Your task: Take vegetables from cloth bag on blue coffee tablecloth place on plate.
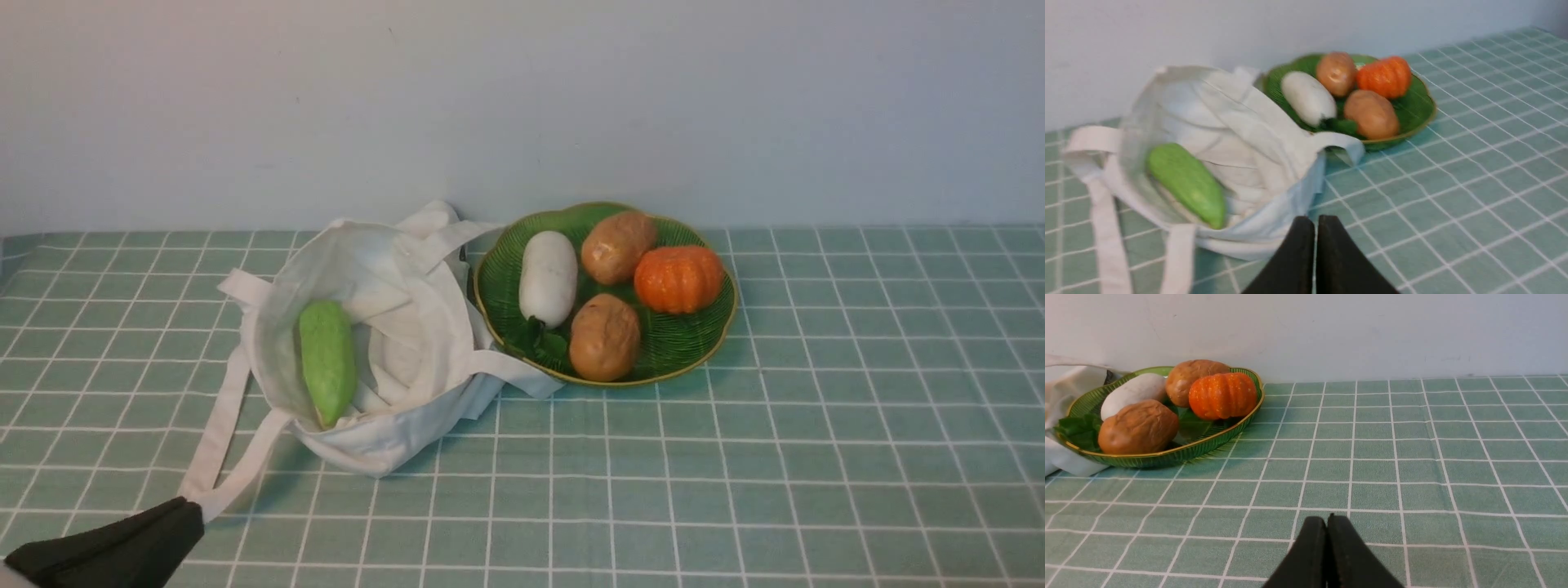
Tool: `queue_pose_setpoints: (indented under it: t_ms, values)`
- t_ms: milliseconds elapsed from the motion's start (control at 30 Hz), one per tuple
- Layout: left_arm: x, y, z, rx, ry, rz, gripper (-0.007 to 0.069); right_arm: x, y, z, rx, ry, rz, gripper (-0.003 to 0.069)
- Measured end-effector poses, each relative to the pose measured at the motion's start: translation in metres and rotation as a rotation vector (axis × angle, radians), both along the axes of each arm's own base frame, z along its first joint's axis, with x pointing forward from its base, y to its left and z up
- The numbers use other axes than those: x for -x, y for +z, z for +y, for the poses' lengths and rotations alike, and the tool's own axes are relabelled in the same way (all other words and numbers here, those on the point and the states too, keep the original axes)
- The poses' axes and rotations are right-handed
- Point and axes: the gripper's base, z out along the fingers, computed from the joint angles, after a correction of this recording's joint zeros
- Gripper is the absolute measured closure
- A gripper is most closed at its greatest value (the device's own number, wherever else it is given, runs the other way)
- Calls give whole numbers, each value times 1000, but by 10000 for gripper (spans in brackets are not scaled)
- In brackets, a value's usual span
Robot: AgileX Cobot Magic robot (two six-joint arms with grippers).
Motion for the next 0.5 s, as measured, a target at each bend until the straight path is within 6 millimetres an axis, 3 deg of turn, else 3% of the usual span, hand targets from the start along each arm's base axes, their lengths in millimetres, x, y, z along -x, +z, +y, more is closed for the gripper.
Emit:
queue_pose_setpoints:
  t_ms: [200,500]
  values:
    - [9,-35,17,-61,183,-78,629,0,0,0,0,0,0,673]
    - [15,-44,23,-150,254,-34,629,0,0,0,-1,0,0,673]
